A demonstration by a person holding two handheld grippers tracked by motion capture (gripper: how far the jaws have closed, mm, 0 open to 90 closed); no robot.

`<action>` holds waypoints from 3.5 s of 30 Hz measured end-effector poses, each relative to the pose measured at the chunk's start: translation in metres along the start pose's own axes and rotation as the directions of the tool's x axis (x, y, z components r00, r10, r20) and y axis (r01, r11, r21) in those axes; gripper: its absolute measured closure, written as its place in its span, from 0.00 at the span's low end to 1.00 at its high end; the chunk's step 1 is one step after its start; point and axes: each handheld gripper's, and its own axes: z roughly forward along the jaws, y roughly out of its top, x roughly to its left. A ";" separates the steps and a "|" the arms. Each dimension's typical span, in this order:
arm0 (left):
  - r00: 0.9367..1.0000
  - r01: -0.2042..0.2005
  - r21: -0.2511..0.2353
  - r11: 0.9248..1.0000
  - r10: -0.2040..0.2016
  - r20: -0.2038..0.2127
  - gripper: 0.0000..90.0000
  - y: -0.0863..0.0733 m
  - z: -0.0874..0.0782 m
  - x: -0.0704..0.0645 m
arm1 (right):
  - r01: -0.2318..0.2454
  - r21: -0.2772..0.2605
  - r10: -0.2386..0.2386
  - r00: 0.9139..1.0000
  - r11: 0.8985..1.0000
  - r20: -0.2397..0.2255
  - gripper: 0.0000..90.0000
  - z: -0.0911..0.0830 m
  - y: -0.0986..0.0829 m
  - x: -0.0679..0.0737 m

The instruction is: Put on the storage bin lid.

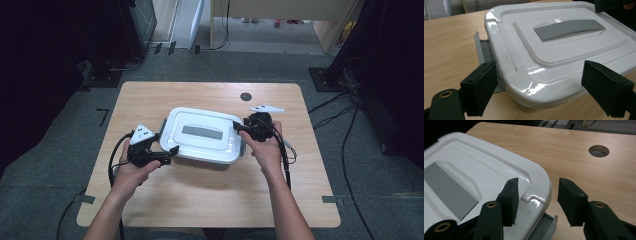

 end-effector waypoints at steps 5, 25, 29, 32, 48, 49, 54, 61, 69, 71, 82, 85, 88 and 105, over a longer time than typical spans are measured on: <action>1.000 -0.002 0.010 1.000 0.002 0.013 0.15 -0.001 0.003 -0.002 | -0.014 -0.046 0.014 1.000 0.999 -0.006 0.55 -0.013 -0.006 0.001; 1.000 -0.021 0.055 0.998 0.020 0.022 0.15 -0.011 0.005 -0.027 | -0.008 -0.046 0.006 0.998 0.999 -0.058 0.56 -0.034 -0.035 -0.001; 1.000 -0.020 0.055 0.998 0.019 0.020 0.15 -0.013 0.004 -0.029 | -0.005 -0.070 0.000 0.998 0.998 -0.063 0.52 -0.037 -0.034 -0.003; 0.999 -0.016 0.049 0.999 0.015 0.028 0.15 -0.014 0.002 -0.030 | 0.000 -0.084 -0.006 0.997 0.996 -0.071 0.46 -0.041 -0.034 -0.002; 0.998 0.036 0.006 0.999 -0.036 -0.052 0.10 -0.020 -0.023 -0.010 | 0.055 -0.054 -0.060 0.994 0.997 -0.095 0.03 -0.074 -0.048 -0.007; 0.997 0.043 0.001 0.999 -0.043 -0.061 0.10 -0.023 -0.026 -0.008 | 0.057 -0.052 -0.062 0.993 0.997 -0.097 0.03 -0.077 -0.050 -0.009; 0.994 0.061 -0.014 0.998 -0.062 -0.089 0.10 -0.034 -0.038 0.000 | 0.076 -0.020 -0.077 0.996 0.997 -0.050 0.03 -0.089 -0.065 -0.020; 0.983 0.093 0.000 0.996 -0.092 -0.159 0.10 -0.058 -0.053 0.020 | 0.053 -0.009 -0.053 0.999 0.999 -0.001 0.03 -0.106 -0.089 -0.036; 0.961 0.144 0.031 0.989 -0.132 -0.243 0.10 -0.095 -0.058 0.048 | 0.037 0.015 -0.038 0.998 0.999 0.042 0.03 -0.108 -0.112 -0.049; 0.955 0.155 0.039 0.987 -0.139 -0.263 0.10 -0.102 -0.060 0.054 | 0.033 0.021 -0.034 0.998 0.999 0.050 0.03 -0.108 -0.117 -0.052; 0.927 0.182 0.114 0.977 -0.131 -0.353 0.10 -0.143 -0.064 0.081 | -0.023 0.052 0.017 0.993 0.998 0.120 0.03 -0.107 -0.154 -0.090; 0.917 0.188 0.138 0.972 -0.124 -0.379 0.10 -0.153 -0.065 0.088 | -0.046 0.058 0.037 0.989 0.997 0.145 0.04 -0.109 -0.165 -0.104; 0.912 0.201 0.150 0.968 -0.129 -0.389 0.10 -0.160 -0.067 0.094 | -0.066 0.068 0.054 0.985 0.996 0.161 0.05 -0.111 -0.176 -0.114; 0.911 0.186 0.146 0.972 -0.115 -0.396 0.01 -0.162 -0.058 0.091 | 0.015 0.121 -0.044 0.968 0.993 0.245 0.00 -0.095 -0.198 -0.117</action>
